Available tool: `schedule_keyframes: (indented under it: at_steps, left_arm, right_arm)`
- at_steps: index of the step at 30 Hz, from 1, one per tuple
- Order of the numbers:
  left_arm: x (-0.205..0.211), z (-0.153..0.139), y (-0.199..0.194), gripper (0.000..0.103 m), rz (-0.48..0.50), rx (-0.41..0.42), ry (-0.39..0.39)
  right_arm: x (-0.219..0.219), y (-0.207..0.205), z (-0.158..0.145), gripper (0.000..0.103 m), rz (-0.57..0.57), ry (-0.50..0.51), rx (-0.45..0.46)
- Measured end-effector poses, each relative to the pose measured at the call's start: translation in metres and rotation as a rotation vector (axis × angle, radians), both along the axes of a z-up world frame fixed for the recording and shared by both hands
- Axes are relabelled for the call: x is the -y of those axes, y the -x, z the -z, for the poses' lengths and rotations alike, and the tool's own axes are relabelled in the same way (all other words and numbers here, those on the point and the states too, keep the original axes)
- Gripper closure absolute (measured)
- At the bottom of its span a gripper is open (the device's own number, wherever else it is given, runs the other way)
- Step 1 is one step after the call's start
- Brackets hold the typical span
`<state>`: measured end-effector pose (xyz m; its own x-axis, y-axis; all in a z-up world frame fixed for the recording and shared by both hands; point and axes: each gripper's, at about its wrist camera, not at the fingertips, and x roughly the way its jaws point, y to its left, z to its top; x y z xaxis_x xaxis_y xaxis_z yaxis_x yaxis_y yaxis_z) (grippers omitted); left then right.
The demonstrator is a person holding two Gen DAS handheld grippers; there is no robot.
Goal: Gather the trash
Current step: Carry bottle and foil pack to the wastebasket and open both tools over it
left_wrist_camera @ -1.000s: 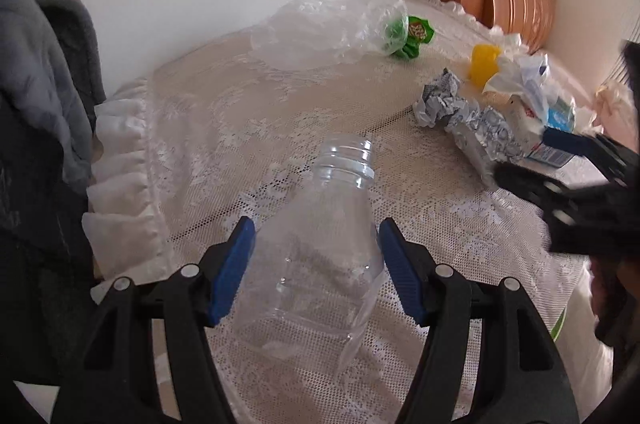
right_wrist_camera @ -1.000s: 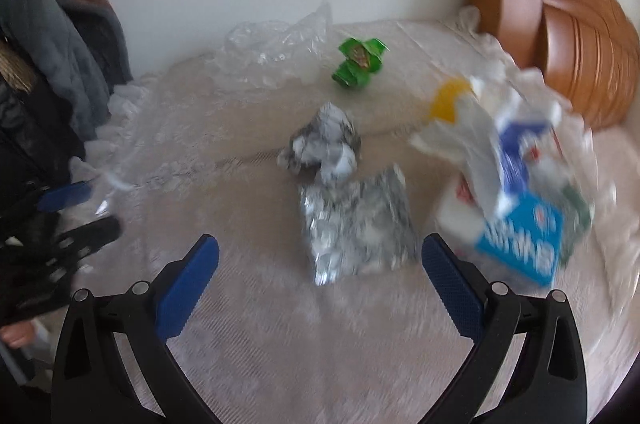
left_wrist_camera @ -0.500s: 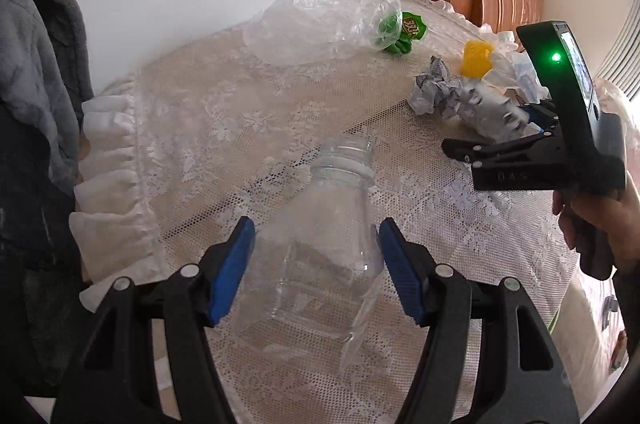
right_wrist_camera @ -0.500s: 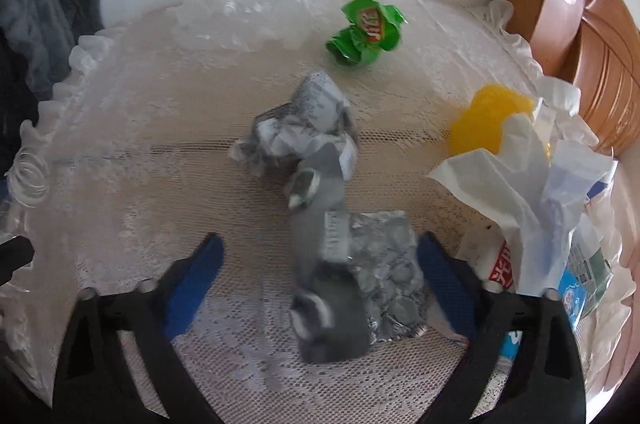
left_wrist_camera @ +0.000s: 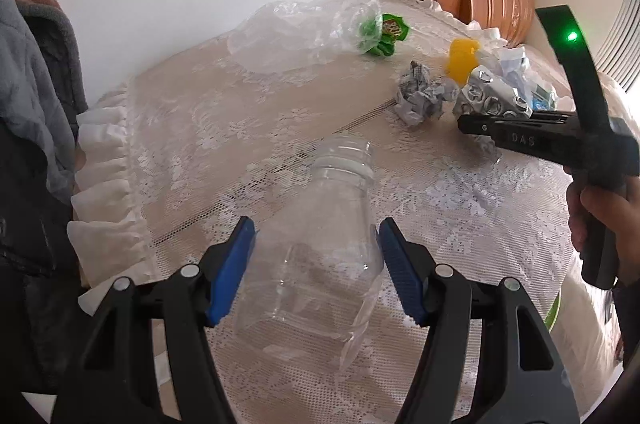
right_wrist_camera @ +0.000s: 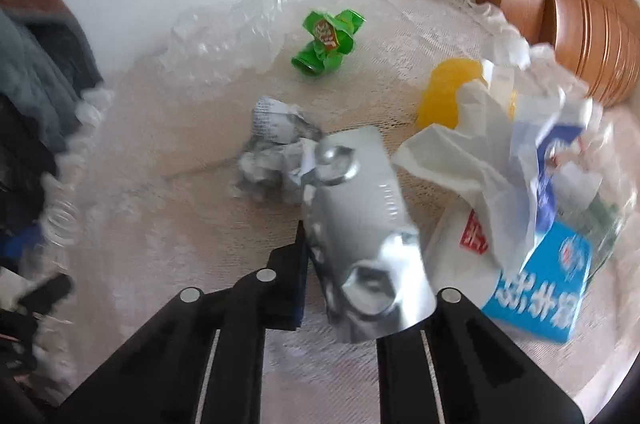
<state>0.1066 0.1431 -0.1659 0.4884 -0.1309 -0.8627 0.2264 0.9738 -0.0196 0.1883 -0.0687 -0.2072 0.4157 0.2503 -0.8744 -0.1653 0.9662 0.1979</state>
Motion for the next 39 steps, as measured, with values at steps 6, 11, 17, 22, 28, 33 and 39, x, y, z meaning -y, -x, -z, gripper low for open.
schedule_keyframes:
  at_steps: [6,11,17,22,28,33,39]
  left_arm:
    - [0.02,-0.017,0.01,0.04,0.046,0.023,-0.002]
    - [0.061,-0.036,0.028,0.04,0.144,0.047,0.018]
    - [0.152,-0.049,0.062,0.04,0.347,0.047,0.074]
    - [0.254,-0.04,0.106,0.04,0.586,-0.028,0.116]
    - [0.367,-0.008,0.158,0.04,0.8,-0.137,0.12]
    - [0.418,0.009,0.182,0.038,0.859,-0.151,0.087]
    - [0.431,-0.003,0.195,0.011,0.864,-0.103,0.077]
  right_arm:
    - [0.031,0.043,-0.025,0.092,0.092,-0.269,0.011]
    - [0.086,0.118,-0.06,0.092,0.203,-0.318,0.072]
    - [0.177,0.232,-0.088,0.092,0.43,-0.219,0.134]
    - [0.25,0.328,-0.092,0.092,0.643,-0.151,0.154]
    - [0.306,0.402,-0.086,0.092,0.781,-0.144,0.16]
    - [0.327,0.424,-0.08,0.092,0.813,-0.159,0.164]
    - [0.336,0.422,-0.068,0.092,0.793,-0.175,0.156]
